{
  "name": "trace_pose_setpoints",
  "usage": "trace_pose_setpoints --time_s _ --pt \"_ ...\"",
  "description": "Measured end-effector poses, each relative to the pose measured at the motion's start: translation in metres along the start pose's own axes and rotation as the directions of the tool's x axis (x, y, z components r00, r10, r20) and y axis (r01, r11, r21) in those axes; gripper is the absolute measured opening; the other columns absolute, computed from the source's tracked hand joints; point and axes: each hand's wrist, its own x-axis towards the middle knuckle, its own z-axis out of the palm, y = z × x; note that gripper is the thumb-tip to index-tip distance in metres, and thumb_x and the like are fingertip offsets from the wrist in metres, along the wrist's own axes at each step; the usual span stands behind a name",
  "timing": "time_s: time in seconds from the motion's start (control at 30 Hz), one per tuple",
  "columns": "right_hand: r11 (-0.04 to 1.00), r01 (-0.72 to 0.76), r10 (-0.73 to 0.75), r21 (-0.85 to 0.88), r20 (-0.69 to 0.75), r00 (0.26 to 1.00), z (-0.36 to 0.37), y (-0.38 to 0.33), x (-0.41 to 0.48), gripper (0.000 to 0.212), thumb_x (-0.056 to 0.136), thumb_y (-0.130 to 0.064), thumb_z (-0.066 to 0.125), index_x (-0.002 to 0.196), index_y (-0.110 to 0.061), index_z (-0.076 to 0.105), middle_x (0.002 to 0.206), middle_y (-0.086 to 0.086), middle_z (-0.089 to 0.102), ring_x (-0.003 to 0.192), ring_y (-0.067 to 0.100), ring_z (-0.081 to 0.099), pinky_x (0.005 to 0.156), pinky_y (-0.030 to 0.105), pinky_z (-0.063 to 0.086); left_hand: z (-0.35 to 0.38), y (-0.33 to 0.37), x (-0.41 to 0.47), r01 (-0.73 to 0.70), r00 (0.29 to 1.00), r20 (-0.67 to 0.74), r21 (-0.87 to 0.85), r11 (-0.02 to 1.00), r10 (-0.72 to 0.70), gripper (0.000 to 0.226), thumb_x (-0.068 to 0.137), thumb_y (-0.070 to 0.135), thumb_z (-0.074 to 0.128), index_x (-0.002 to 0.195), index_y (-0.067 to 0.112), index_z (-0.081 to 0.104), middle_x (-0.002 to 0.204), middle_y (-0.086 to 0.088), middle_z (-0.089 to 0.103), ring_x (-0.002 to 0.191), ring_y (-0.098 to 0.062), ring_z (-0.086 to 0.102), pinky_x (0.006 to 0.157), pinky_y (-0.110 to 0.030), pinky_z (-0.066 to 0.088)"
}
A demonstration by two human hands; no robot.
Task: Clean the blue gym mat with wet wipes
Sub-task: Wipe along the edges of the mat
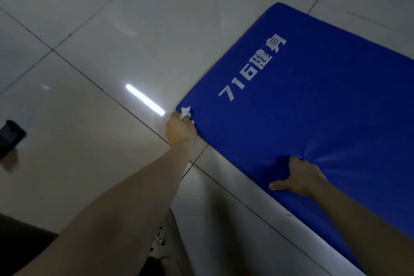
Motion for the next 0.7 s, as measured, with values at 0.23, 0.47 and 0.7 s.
trace_pose_setpoints --time_s 0.23,0.47,0.7 --pt "1.0 -0.01 0.01 0.009 0.002 1.0 0.001 0.0 0.0 0.122 0.065 -0.08 0.072 0.151 -0.006 0.028 0.147 0.009 0.047 0.129 0.025 0.05 0.101 0.034 0.048 0.009 0.002 -0.019 0.037 0.999 0.035 -0.076 0.996 -0.035 0.02 0.106 0.024 0.048 0.111 0.01 0.061 0.102 -0.005 0.07 0.092 -0.021 0.067 0.081 -0.033 0.056" --pt "1.0 -0.002 0.002 -0.012 -0.008 1.0 0.001 0.001 0.003 0.117 0.064 -0.081 0.072 0.146 -0.007 0.034 0.141 0.008 0.052 0.124 0.024 0.054 0.1 0.036 0.05 0.029 -0.019 -0.119 -0.101 0.986 0.146 0.111 0.989 0.085 0.037 0.109 0.041 0.036 0.121 0.016 0.06 0.089 0.008 0.063 0.083 -0.008 0.064 0.065 -0.016 0.045" --pt "1.0 0.002 -0.002 0.007 -0.007 1.0 0.002 0.002 0.001 0.12 0.063 -0.081 0.072 0.148 -0.007 0.032 0.143 0.008 0.051 0.126 0.023 0.053 0.1 0.034 0.049 0.019 -0.005 -0.074 0.135 0.98 0.152 -0.067 0.989 -0.124 0.028 0.106 0.037 0.049 0.107 0.014 0.063 0.09 0.006 0.065 0.081 -0.008 0.064 0.061 -0.019 0.042"
